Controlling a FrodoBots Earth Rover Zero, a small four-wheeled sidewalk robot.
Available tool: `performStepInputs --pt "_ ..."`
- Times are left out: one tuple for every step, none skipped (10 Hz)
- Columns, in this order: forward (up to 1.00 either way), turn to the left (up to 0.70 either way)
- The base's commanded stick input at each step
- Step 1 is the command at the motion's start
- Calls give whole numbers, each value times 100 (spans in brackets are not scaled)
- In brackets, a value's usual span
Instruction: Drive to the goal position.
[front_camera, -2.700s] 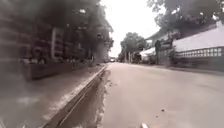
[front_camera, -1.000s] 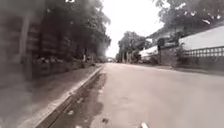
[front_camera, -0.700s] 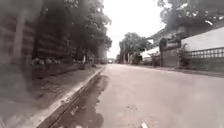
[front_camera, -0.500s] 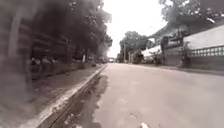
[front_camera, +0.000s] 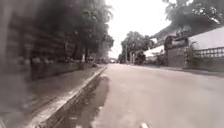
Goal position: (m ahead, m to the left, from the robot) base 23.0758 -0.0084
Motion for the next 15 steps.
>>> performStepInputs --pt "100 0" --pt "100 0" --pt "100 0" --pt "100 0" --pt "100 0" --pt "100 0" --pt "100 0" --pt "100 0" --pt "100 0" --pt "100 0" --pt "100 0" --pt "100 0" --pt "100 0" --pt "100 0" --pt "100 0"
